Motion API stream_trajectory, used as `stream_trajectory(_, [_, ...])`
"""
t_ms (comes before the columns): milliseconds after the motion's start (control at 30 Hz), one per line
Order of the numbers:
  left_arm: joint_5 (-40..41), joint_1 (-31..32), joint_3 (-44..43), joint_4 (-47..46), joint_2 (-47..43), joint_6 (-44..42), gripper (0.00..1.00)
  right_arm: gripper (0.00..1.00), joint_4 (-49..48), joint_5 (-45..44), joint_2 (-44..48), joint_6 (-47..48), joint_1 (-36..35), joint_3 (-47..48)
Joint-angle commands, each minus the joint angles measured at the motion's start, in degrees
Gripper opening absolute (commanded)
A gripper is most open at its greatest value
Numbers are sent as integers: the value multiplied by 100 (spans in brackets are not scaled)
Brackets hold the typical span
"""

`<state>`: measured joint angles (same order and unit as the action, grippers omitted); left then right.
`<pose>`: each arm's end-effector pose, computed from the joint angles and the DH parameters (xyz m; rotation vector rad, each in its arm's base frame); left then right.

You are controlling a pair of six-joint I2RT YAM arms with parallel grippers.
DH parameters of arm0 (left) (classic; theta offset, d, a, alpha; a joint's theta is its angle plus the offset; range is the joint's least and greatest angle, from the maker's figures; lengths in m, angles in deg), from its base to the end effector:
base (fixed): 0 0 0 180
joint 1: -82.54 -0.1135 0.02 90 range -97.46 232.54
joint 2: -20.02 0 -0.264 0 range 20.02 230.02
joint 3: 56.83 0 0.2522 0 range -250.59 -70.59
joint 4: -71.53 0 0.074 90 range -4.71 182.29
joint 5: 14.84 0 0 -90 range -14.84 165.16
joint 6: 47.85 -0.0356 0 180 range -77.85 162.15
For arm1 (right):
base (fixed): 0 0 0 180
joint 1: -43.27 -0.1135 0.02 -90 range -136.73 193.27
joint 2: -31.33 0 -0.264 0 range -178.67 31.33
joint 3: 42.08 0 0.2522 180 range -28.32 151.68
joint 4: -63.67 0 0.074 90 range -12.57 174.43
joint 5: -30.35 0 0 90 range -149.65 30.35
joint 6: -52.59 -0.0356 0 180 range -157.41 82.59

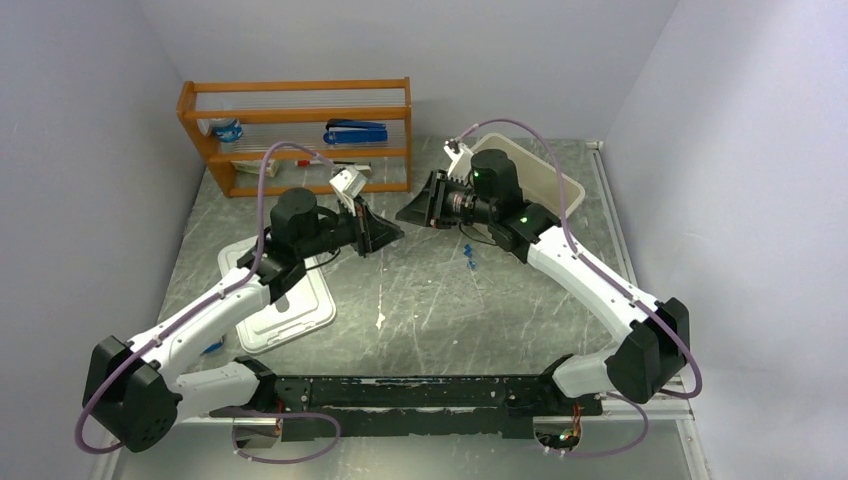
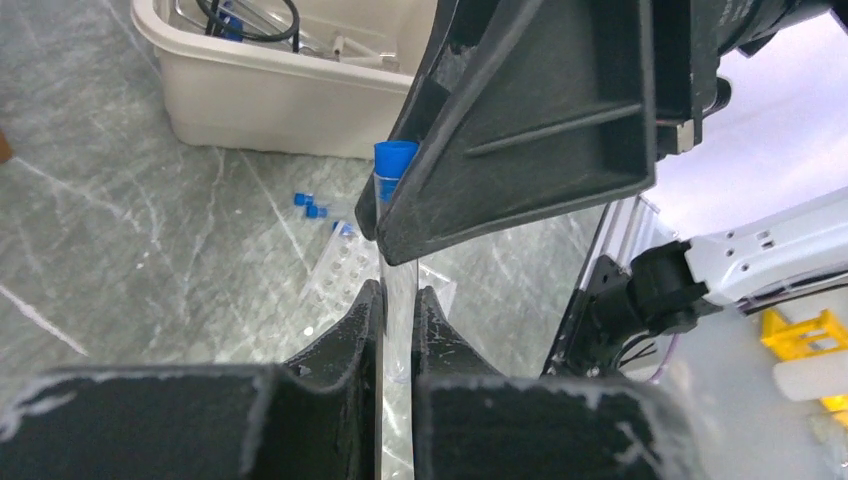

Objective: Organize the chemistry lab equipment

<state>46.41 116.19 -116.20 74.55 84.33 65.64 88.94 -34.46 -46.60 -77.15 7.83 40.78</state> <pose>0.2078 -0.1589 0.3151 0.5566 1.7496 -1.1488 0.2484 0.1954 0.3564 -0.2466 2.1035 1.2588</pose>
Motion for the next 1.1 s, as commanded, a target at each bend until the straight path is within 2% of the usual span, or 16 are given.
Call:
stream_trajectory(0, [-130, 45, -576, 807, -54, -823, 5, 25, 397, 308, -18, 157, 44, 152])
stream_trajectory(133, [-127, 45, -804, 1356, -35, -1114, 5, 13, 466, 428, 65, 175, 115, 225])
stream_trajectory(333, [-316, 45, -1081, 1868, 58, -1401, 5, 14, 411, 571, 171, 203, 220, 140])
stream_trajectory(400, [-258, 45, -1135, 1939, 76, -1389, 6, 9, 308, 607, 192, 213, 222, 75])
stream_trajectory(433, [-130, 45, -1159, 1967, 91, -1314, 21, 6, 202, 641, 202, 232, 222, 20])
stream_trajectory(467, [133, 45, -1217, 2008, 110, -1205, 42, 5, -22, 649, 226, 286, 222, -82])
stream_trajectory(533, [724, 45, -1254, 2080, 144, -999, 72, 4, -340, 335, 305, 610, 189, -379])
stream_trajectory(567, [1002, 45, -1272, 2171, 165, -905, 79, 4, -412, -5, 363, 784, 162, -564])
stream_trajectory(633, [1547, 45, -1280, 2313, 178, -722, 86, 2, -521, -716, 404, 1292, 115, -882])
stream_trajectory(733, [2278, 43, -1157, 2444, 100, -362, 89, 0, -742, -2004, 472, 1895, 3, -1346])
stream_trajectory(867, [2619, 45, -1003, 2593, -73, -137, 88, 0, -1117, -3662, 577, 2332, -159, -1963])
stream_trajectory(1000, [3034, 41, -1084, 2827, -162, -274, 87, 0, -1530, -4539, 642, 2566, -294, -2423])
stream_trajectory(1067, [3157, 45, -1097, 2834, -185, -326, 87, 0, -1626, -4523, 637, 2533, -331, -2522])
